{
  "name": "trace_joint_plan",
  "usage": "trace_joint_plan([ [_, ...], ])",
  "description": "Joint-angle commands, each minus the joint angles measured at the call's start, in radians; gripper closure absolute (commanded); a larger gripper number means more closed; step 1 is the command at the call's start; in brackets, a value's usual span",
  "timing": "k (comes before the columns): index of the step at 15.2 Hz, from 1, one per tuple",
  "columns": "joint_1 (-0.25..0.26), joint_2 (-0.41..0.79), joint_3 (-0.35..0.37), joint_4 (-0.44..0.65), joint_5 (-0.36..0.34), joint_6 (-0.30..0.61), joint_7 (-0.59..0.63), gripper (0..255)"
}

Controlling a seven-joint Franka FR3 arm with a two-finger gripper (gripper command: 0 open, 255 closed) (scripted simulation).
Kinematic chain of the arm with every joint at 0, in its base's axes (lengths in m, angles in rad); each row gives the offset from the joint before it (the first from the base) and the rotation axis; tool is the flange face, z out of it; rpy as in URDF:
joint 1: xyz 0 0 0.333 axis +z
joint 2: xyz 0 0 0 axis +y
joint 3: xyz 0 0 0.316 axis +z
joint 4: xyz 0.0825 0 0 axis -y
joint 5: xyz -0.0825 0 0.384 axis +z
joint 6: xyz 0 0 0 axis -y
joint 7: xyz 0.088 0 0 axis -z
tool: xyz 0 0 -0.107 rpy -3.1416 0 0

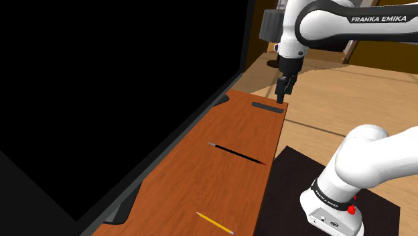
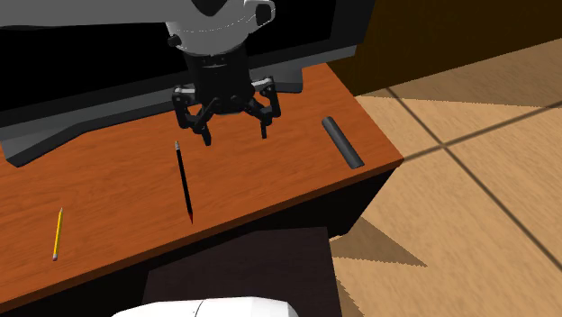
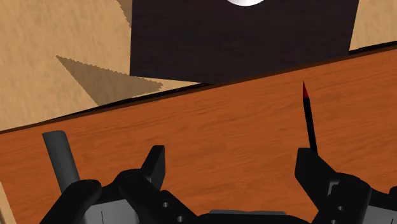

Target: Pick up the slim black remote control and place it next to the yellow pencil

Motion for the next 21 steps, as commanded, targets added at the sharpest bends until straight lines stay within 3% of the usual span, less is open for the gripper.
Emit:
trace_joint_plan([
  [1, 0.000, 0.000, 0.000, 0.000, 0.000, 0.000, 0.000, 0],
  [12, -0.048, 0.226, -0.243, -0.017, -0.099, 0.290, -0.270, 0],
  [17, -0.048, 0.388, -0.350, 0.035, -0.085, 0.416, -0.406, 0],
  [21, -0.039, 0.540, -0.431, 0.103, -0.030, 0.503, -0.532, 0],
])
